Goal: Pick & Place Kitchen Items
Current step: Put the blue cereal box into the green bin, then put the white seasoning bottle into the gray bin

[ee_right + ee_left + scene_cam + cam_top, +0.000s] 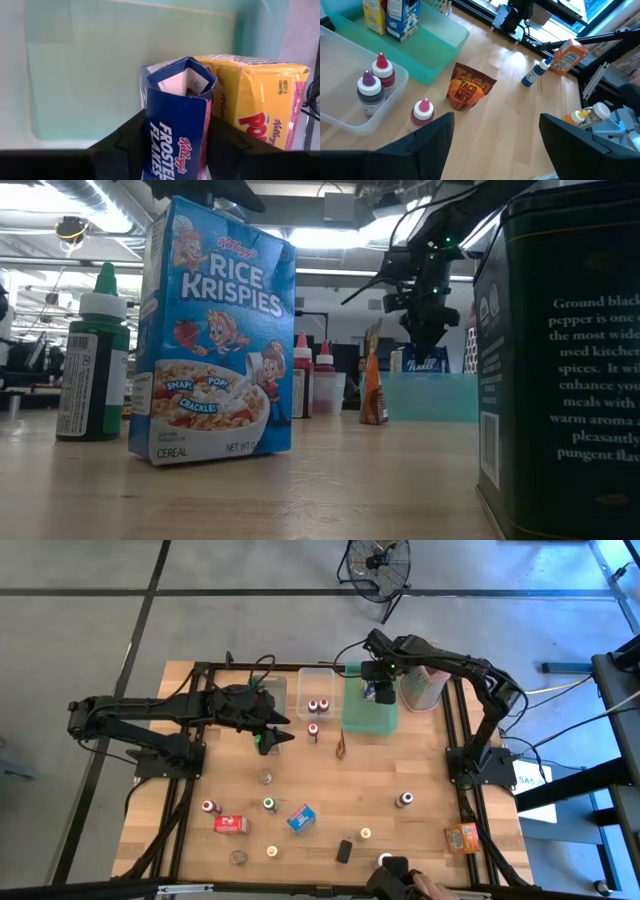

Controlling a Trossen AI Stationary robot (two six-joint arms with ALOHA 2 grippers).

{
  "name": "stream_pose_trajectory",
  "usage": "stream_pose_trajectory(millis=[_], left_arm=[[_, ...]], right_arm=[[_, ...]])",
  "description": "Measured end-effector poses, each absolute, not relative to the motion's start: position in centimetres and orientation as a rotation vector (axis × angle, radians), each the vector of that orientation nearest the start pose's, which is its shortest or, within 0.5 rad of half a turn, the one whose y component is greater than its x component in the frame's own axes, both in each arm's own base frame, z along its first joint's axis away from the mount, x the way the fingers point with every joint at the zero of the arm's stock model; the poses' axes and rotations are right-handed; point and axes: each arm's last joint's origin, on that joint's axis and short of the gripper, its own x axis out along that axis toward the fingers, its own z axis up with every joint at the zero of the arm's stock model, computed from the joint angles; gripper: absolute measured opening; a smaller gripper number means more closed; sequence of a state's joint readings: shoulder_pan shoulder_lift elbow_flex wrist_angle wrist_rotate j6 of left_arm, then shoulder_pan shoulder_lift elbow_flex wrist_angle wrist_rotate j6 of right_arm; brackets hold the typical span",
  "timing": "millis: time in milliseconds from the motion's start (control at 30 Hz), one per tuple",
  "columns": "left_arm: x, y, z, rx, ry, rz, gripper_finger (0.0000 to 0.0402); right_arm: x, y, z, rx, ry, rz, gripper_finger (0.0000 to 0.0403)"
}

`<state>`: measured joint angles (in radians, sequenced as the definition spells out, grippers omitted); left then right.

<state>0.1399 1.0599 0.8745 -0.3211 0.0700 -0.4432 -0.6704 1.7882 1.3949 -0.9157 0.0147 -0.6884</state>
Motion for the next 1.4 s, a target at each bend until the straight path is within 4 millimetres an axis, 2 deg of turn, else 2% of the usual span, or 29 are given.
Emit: stream_pose_trajectory(millis=[433, 633, 1167, 1400], left_arm=[[22.5, 3.0, 30.0, -0.476, 0.487, 0.178, 0.0286], [22.4, 3.0, 29.9, -0.477, 0.507, 0.182, 0.0287], [21.9, 2.8, 29.8, -0.449, 0.55, 0.146, 0.0287], [21.7, 2.7, 29.8, -0.434, 0.566, 0.111, 0.0286]], right_arm=[[27.2, -21.6, 22.8, -0.121, 1.4, -0.113, 0.0238], [27.2, -21.7, 23.2, -0.077, 1.41, -0.162, 0.0253], [27.3, -21.3, 27.8, 0.008, 1.427, -0.182, 0.0254], [27.6, -20.2, 30.1, 0.045, 1.432, -0.197, 0.0254]])
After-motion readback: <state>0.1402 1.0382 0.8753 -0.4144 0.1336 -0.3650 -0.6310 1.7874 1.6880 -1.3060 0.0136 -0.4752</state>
